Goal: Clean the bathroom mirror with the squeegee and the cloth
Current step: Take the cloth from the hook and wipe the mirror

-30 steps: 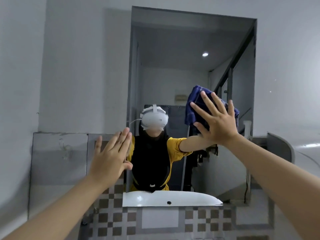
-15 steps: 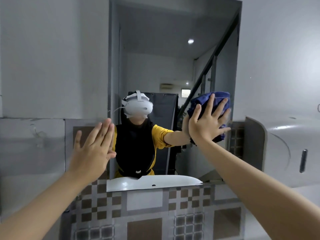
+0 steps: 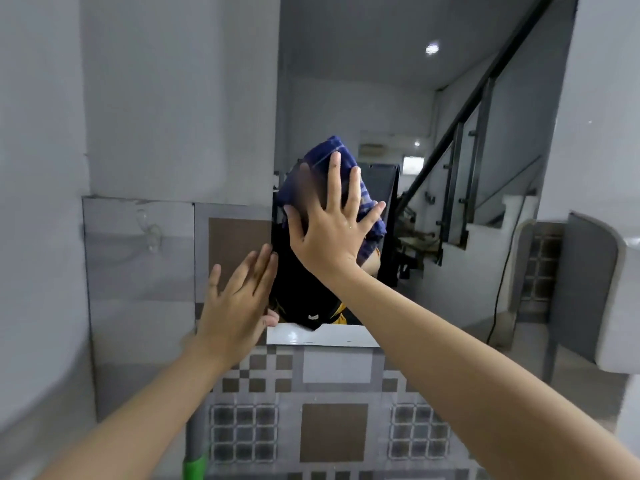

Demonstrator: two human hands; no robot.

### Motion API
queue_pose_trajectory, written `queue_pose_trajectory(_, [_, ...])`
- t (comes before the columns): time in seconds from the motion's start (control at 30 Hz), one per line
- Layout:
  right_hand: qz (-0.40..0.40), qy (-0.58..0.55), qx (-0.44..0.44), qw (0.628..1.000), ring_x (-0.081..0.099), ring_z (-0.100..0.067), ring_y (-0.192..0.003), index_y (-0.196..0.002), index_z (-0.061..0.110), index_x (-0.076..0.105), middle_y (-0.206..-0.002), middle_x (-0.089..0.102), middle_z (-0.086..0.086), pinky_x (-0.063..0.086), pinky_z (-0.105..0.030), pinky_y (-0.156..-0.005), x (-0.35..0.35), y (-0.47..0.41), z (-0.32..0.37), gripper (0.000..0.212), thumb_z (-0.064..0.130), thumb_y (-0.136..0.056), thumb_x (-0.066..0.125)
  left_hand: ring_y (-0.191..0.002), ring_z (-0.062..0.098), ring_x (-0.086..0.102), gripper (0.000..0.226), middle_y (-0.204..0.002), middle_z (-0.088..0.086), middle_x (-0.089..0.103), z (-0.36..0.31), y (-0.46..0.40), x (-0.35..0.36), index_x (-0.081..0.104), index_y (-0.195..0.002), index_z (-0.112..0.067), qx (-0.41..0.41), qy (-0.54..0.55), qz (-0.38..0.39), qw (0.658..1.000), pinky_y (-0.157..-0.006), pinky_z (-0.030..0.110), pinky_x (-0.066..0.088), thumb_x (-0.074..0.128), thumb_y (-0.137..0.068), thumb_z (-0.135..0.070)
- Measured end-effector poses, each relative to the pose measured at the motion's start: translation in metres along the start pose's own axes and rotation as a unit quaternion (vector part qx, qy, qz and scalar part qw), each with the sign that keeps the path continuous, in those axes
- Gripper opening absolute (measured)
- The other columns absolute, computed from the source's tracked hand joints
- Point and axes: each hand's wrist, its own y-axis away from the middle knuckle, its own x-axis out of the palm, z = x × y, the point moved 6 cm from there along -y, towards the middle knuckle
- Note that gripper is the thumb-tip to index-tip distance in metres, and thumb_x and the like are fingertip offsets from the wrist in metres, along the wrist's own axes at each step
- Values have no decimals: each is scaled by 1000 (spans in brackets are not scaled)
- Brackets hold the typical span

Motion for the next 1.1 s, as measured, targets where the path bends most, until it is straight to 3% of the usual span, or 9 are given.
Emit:
queue_pose_trajectory(0.17, [-15, 42, -168, 985, 21, -32, -145, -143, 36, 40, -157, 29, -4, 13, -71, -103, 3, 16, 4, 54, 54, -92, 40, -139, 21, 20, 108, -153, 8, 21, -2, 11, 6, 17, -146, -9, 1, -17, 14, 1000, -103, 58, 25, 75, -64, -48])
queue_pose_trajectory(0.3, [4, 92, -331, 939, 26, -31, -144, -143, 37, 40, -155, 31, -3, 19, -71, -103, 3, 32, -22, 54, 56, -92, 41, -139, 22, 26, 106, -153, 7, 22, -2, 12, 11, 16, -146, -12, -12, -14, 17, 1000, -104, 55, 23, 78, -66, -40])
queue_pose_trajectory(0.43, [-5, 131, -347, 929, 29, -30, -143, -142, 38, 40, -154, 33, -3, 20, -70, -104, -7, 41, -70, 56, 58, -90, 42, -137, 24, 29, 108, -153, 7, 22, -5, 11, 10, 20, -145, -10, -8, -10, 1, 1000, -103, 56, 24, 78, -61, -44])
queue_pose_trajectory(0.6, [-44, 147, -238, 959, 30, -33, -141, -142, 39, 40, -152, 35, -6, 21, -67, -103, -28, 47, -152, 55, 56, -89, 45, -135, 28, 31, 108, -151, 10, 25, -4, 10, 10, 22, -144, -7, 0, -1, -9, 1000, -101, 55, 28, 81, -59, -39])
queue_pose_trajectory(0.8, [7, 93, -4, 996, 4, -31, -148, -148, 40, 21, -160, 13, -8, 13, -71, -108, -38, 76, -253, 59, 56, -92, 33, -137, 28, 26, 105, -149, 13, 30, -3, 9, 14, 21, -144, -7, -8, 17, 0, 1000, -101, 59, 30, 78, -62, -37])
queue_pose_trajectory(0.97, [-6, 32, 256, 966, 0, -25, -148, -148, 44, 13, -162, 0, 3, 4, -64, -111, -38, 110, -264, 59, 53, -92, 31, -139, 30, 22, 107, -151, 12, 25, -3, 10, 16, 14, -146, -8, 1, 40, 5, 999, -99, 60, 32, 78, -64, -34])
queue_pose_trajectory(1.1, [-25, 5, 343, 939, 7, -29, -147, -150, 39, 16, -162, 6, -1, 13, -65, -110, -23, 128, -234, 60, 54, -92, 24, -141, 28, 17, 105, -152, 10, 21, -2, 11, 17, 11, -147, -9, -1, 60, 8, 998, -101, 58, 33, 75, -68, -34])
